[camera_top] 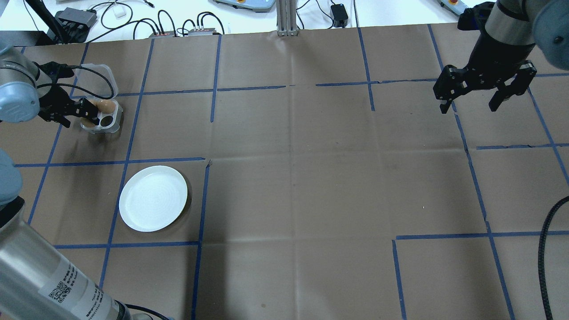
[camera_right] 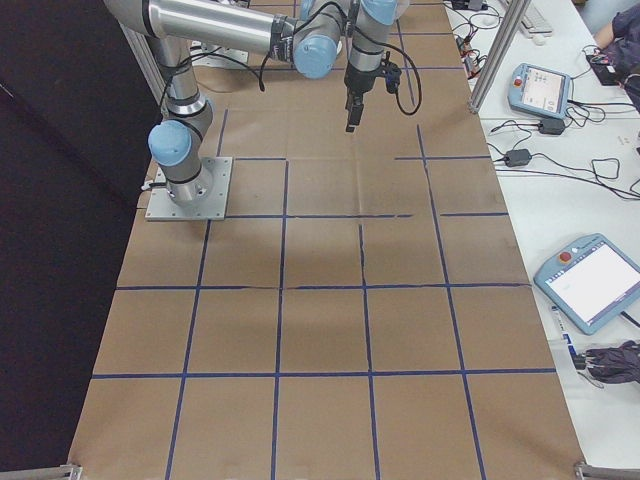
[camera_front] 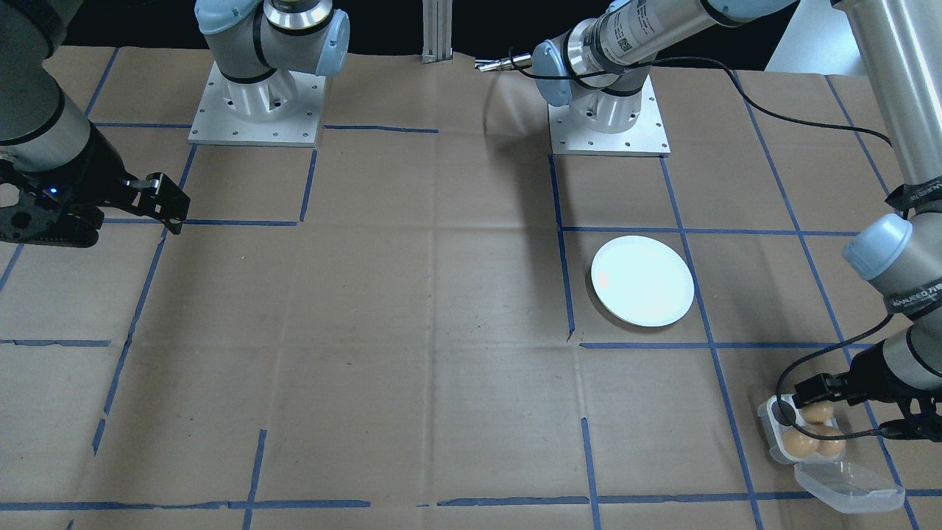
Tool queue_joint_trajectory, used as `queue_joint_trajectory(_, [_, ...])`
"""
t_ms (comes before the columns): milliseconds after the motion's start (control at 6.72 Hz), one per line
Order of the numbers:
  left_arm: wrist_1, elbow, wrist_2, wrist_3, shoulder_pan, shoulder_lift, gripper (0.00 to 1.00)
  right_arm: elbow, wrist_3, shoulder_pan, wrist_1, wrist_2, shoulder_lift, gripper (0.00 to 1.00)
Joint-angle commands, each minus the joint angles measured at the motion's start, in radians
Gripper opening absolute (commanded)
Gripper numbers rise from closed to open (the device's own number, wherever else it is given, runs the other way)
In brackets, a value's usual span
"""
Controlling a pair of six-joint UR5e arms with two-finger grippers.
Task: Place egg on plate
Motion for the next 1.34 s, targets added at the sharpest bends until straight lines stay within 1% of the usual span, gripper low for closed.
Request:
queue_joint_trajectory(0, [0.002,0.002,-0.017,-0.001,0.0,-0.002,0.92,0.0,0.0,0.0,0.0,0.001,0.0,1.0])
queue_joint_trajectory(149, [0.003,0.004,-0.017,0.0,0.0,-0.005,0.87,0.0,0.0,0.0,0.0,-0.001,0.0,1.0])
queue_joint_trajectory(595, [0.008,0.004,-0.019,-0.004,0.0,-0.002,0.67,0.0,0.0,0.0,0.0,-0.001,0.0,1.0])
queue_joint_trajectory(744, [0.009,0.004,-0.017,-0.004,0.0,-0.001,0.58,0.0,0.0,0.0,0.0,0.001,0.0,1.0])
queue_joint_trajectory(892, [0.01,0.004,-0.017,-0.004,0.0,0.001,0.45,0.0,0.0,0.0,0.0,-0.001,0.0,1.0])
queue_joint_trajectory(1041, [0.008,0.004,-0.017,-0.004,0.0,0.005,0.36,0.0,0.0,0.0,0.0,-0.001,0.0,1.0])
queue_joint_trajectory(1190, [0.009,0.002,-0.017,-0.004,0.0,0.008,0.31,0.0,0.0,0.0,0.0,0.001,0.0,1.0])
